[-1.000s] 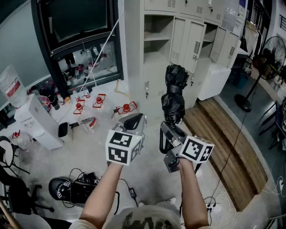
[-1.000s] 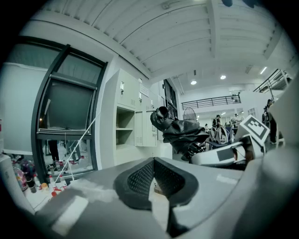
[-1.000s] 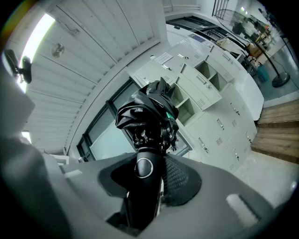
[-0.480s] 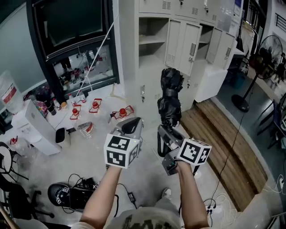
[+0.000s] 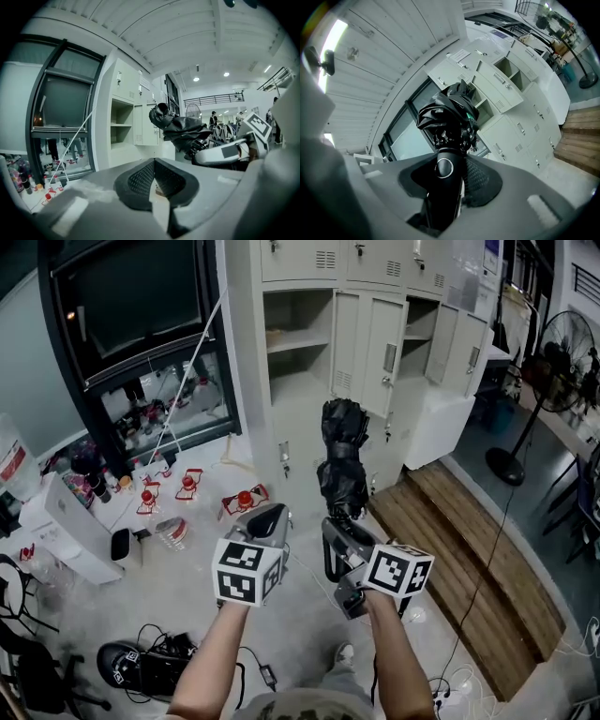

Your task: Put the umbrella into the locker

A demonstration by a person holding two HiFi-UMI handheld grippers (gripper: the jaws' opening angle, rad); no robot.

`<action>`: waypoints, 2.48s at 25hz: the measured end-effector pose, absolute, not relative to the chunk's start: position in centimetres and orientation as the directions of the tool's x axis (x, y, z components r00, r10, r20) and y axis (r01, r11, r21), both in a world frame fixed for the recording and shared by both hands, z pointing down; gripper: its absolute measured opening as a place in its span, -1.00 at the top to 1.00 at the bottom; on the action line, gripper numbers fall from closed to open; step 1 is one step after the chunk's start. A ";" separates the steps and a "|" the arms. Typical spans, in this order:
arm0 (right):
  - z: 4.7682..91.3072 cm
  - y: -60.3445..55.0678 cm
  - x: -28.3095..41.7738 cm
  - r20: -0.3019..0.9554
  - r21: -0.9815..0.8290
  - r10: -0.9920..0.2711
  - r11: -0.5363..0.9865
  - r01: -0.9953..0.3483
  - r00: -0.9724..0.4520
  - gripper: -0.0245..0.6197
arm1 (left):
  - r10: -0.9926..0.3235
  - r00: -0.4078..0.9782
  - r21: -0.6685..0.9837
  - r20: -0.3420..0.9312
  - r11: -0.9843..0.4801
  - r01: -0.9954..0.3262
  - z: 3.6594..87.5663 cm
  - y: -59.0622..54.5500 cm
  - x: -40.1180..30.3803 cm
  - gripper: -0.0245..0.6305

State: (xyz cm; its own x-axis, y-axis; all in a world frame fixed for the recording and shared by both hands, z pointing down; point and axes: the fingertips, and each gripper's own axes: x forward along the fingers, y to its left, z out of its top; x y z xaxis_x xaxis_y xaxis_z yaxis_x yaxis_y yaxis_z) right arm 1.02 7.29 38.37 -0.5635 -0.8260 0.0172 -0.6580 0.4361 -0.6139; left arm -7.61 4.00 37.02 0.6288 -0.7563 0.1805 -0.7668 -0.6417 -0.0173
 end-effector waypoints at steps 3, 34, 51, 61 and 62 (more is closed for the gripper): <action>38.3 4.9 3.0 0.018 -0.613 -0.812 0.453 -0.647 -0.584 0.50 | -0.768 0.613 -0.021 0.185 -0.626 -0.779 36.8 1.6 -5.5 0.91; 39.6 -12.0 10.5 0.071 -0.635 -0.652 0.554 -0.538 -0.755 0.50 | -0.885 0.407 -0.083 0.225 -0.433 -0.897 36.8 -13.0 0.7 0.91; 41.4 -26.1 3.9 0.111 -0.619 -0.629 0.562 -0.548 -0.770 0.50 | -0.894 0.403 -0.019 0.197 -0.414 -0.910 37.7 -27.7 -5.8 0.91; 41.9 -34.1 1.0 0.154 -0.624 -0.656 0.516 -0.588 -0.739 0.51 | -0.862 0.464 -0.001 0.203 -0.474 -0.881 37.9 -36.3 -7.7 0.91; 42.0 -34.6 0.8 0.156 -0.626 -0.658 0.511 -0.589 -0.736 0.50 | -0.860 0.468 -0.002 0.205 -0.478 -0.878 38.0 -37.0 -7.8 0.91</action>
